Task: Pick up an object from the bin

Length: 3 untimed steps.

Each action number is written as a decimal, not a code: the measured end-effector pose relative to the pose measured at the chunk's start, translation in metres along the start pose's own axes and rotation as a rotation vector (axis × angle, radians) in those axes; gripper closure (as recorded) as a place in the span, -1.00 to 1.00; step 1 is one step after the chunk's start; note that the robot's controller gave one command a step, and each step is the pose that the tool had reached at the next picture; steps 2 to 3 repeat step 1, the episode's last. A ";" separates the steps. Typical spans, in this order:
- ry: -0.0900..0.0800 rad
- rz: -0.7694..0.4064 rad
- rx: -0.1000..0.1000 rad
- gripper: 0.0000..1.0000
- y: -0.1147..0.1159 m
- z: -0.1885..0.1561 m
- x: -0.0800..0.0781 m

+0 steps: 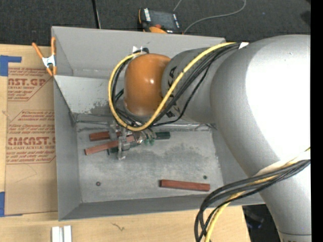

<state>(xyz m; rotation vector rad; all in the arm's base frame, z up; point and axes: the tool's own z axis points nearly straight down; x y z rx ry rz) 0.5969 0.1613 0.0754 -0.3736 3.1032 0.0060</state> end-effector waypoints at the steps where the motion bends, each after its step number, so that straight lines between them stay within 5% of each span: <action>1: 0.008 -0.037 0.003 1.00 -0.040 -0.139 0.056; 3: 0.008 -0.037 0.003 1.00 -0.040 -0.139 0.056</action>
Offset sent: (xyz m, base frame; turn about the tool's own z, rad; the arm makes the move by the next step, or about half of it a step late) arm -0.0483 -0.0523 0.1333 -0.0394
